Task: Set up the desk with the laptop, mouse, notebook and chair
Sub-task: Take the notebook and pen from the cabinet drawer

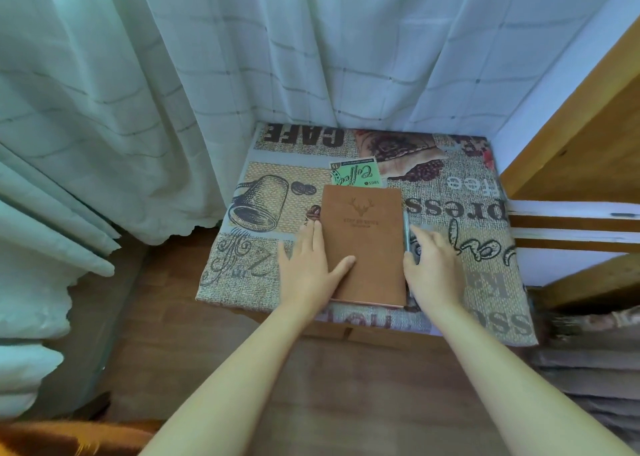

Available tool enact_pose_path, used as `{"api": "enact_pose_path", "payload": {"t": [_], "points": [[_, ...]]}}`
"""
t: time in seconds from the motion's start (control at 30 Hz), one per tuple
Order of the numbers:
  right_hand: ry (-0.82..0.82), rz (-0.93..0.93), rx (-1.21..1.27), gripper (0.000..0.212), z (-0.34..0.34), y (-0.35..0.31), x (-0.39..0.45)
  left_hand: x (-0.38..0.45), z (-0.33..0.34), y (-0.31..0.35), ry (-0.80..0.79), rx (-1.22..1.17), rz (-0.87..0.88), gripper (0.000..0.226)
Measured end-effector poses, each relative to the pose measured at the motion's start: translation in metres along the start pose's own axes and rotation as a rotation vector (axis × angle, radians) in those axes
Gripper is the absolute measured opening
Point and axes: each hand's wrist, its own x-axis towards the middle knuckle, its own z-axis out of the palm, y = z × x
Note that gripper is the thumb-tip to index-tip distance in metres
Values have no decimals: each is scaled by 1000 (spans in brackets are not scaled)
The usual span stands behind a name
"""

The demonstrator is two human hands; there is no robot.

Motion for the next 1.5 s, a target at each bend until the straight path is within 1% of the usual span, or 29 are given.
{"api": "enact_pose_path", "payload": {"t": [0.07,0.17,0.3,0.37,0.4,0.5,0.53,0.57,0.63,0.7,0.83,0.97,1.1,1.23,1.3,1.43,1.5], "points": [[-12,19,-53,47,5,-3,1,2,-1,2,1,-72,31,88],[3,29,-83,46,7,-5,1,6,-3,5,33,-230,23,85],[48,1,-86,45,10,-6,0,7,-9,10,70,-494,-60,86],[70,7,-60,46,13,-10,1,6,-11,13,69,-637,-113,82],[82,18,-34,47,13,-11,1,7,-13,13,59,-769,-155,79],[106,103,110,47,10,-9,1,12,-22,11,-15,-1310,-367,72],[97,140,170,46,8,-6,1,14,-25,9,-46,-1420,-412,68],[82,169,221,45,6,-4,1,16,-26,7,-88,-1467,-419,66],[61,216,303,44,2,-3,3,17,-29,7,-210,-1495,-379,67],[40,279,394,44,-4,-5,4,14,-35,10,-310,-1499,-351,74],[-6,401,604,41,-17,-1,0,7,-49,16,-336,-1538,-316,78],[-8,486,779,34,-57,9,-11,-13,-71,38,-342,-1542,-254,77],[-30,489,874,31,-127,25,-24,-42,-105,76,-353,-1553,-197,74],[-40,438,934,28,-219,41,-48,-78,-154,134,-384,-1571,-118,73],[-14,429,979,27,-268,50,-68,-100,-181,167,-397,-1593,-76,71],[25,433,1038,29,-369,71,-119,-149,-227,231,-481,-1598,11,71],[37,414,1060,36,-418,83,-145,-173,-247,265,-541,-1585,64,70]]}}
